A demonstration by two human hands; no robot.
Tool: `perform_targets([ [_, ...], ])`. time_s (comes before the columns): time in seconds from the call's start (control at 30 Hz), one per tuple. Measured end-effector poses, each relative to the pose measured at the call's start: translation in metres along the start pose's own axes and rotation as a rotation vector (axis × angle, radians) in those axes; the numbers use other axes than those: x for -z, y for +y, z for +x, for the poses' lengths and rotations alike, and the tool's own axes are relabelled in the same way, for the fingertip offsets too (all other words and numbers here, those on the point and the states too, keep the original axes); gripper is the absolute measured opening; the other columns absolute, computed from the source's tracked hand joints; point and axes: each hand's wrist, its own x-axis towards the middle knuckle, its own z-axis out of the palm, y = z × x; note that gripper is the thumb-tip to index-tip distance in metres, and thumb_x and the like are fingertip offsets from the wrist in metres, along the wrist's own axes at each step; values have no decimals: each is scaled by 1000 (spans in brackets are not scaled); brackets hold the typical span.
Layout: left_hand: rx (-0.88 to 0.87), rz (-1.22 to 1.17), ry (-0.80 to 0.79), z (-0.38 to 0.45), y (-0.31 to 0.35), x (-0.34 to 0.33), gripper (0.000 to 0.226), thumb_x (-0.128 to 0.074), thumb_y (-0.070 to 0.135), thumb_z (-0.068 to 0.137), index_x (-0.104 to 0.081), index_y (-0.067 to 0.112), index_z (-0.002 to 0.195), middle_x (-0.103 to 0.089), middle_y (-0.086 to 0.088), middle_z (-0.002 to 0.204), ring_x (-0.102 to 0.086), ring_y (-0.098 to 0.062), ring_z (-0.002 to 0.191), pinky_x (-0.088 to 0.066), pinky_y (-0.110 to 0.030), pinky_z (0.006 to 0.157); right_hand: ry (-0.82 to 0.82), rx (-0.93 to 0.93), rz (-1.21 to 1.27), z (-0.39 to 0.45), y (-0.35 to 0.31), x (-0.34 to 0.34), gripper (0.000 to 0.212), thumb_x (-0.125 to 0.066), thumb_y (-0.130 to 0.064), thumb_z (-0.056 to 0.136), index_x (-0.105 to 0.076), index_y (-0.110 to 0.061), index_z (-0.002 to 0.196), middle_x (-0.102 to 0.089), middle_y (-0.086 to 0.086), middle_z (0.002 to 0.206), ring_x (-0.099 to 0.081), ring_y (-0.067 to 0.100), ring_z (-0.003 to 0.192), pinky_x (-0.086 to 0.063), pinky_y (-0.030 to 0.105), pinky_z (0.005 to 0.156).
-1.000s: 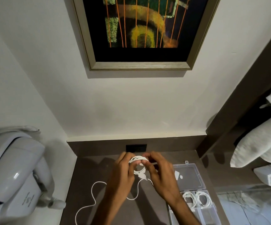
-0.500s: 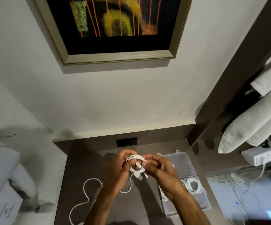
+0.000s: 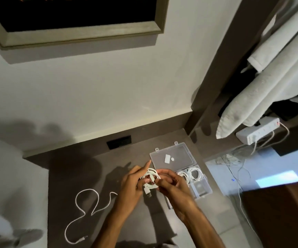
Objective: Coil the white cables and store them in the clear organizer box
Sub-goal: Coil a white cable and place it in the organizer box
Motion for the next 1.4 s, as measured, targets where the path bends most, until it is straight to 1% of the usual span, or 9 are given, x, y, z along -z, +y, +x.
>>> perform_targets([
  [0.23, -28, -99, -218, -7, -25, -46, 68, -63, 1, 93, -42, 31, 151, -62, 16, 126, -56, 20, 110, -40, 2, 94, 115, 5, -119, -15, 25, 35, 29, -62, 6, 101, -76, -13, 118, -77, 27, 110, -75, 31, 101, -63, 42, 94],
  [0.33, 247, -444, -237, -14, -34, -71, 60, -74, 5, 89, -52, 28, 139, -73, 7, 121, -71, -7, 110, -56, -20, 93, 148, 5, -85, -12, 34, 54, 28, -66, 5, 100, -75, -14, 117, -77, 28, 102, -72, 26, 87, -61, 33, 79],
  [0.47, 572, -548, -99, -19, -43, -114, 26, -83, 6, 80, -68, 20, 95, -74, 1, 91, -70, -22, 93, -54, -9, 69, 286, -47, -88, 11, 62, 83, 25, -58, 16, 98, -66, 1, 117, -73, 39, 104, -68, 36, 86, -57, 46, 77],
  [0.6, 809, -608, -171, -22, -53, -154, 36, -80, -2, 81, -67, 15, 111, -70, -2, 99, -67, -11, 89, -58, -14, 64, 401, -103, -278, 39, 88, 111, 14, -61, 16, 96, -67, 9, 107, -77, 33, 96, -71, 33, 72, -64, 39, 64],
  [0.7, 876, -560, -57, -21, -54, -177, 37, -72, -17, 82, -65, -6, 117, -69, -20, 97, -67, -17, 78, -62, -38, 76, 418, -101, -426, 53, 103, 122, 13, -69, 12, 93, -70, -1, 90, -79, 31, 97, -77, 42, 84, -67, 55, 84],
  [0.9, 823, -316, 115, -28, -48, -208, 26, -75, -12, 80, -73, -3, 104, -78, -21, 98, -75, -28, 87, -63, -44, 84, 353, 35, -944, 66, 113, 145, 10, -78, -7, 92, -80, -16, 91, -85, 3, 92, -80, 17, 83, -67, 32, 81],
  [1.07, 705, -22, 114, -36, -35, -217, 29, -68, 1, 91, -75, 15, 116, -73, -2, 106, -66, -9, 94, -47, -5, 76, 287, 77, -1090, 68, 114, 150, 7, -78, -9, 93, -78, -15, 96, -83, 1, 89, -77, 15, 77, -67, 33, 74],
  [1.23, 585, 199, 177, -47, -31, -218, 22, -67, 8, 91, -73, 19, 109, -68, 3, 101, -45, 2, 83, -35, -8, 72, 217, 185, -1183, 62, 123, 153, 7, -69, -18, 101, -64, -17, 106, -77, 2, 97, -71, 15, 78, -60, 22, 66],
  [1.4, 426, 374, -17, -60, -37, -221, 16, -59, 31, 98, -72, 28, 107, -70, 9, 106, -66, -8, 86, -46, -17, 73, 102, 358, -1521, 48, 137, 157, 28, -68, -22, 99, -70, -28, 127, -77, 0, 116, -73, 19, 107, -64, 28, 85],
])
